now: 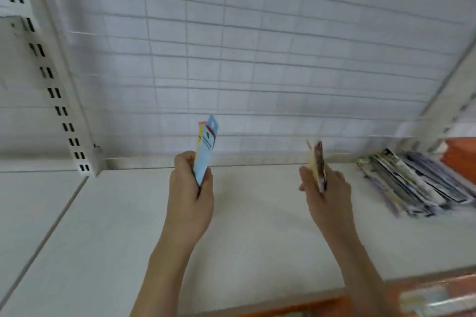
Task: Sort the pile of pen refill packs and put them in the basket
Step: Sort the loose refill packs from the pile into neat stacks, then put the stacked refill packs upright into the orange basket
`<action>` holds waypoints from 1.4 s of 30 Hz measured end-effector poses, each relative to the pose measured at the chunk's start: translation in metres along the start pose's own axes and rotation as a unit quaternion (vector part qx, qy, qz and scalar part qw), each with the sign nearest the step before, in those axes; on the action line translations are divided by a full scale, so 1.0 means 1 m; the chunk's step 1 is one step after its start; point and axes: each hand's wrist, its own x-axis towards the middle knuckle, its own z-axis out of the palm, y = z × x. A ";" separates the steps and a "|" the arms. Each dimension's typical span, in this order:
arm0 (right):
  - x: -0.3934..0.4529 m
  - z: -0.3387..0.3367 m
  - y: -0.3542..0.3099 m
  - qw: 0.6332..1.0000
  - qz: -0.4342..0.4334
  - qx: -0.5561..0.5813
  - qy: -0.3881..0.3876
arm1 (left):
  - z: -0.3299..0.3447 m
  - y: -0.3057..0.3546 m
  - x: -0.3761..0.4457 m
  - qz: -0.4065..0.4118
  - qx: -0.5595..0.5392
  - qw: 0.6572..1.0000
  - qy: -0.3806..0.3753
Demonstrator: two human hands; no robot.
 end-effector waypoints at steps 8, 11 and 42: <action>0.009 -0.046 0.068 0.994 0.056 0.089 -0.005 | 0.088 0.022 -0.032 -0.019 0.003 0.999 -0.049; 0.007 -0.047 0.099 0.990 0.092 0.030 -0.107 | 0.116 0.033 -0.045 -0.046 -0.009 0.999 -0.022; 0.097 -0.215 0.201 0.992 0.044 0.063 -0.095 | 0.258 0.075 -0.071 -0.216 0.069 0.974 0.011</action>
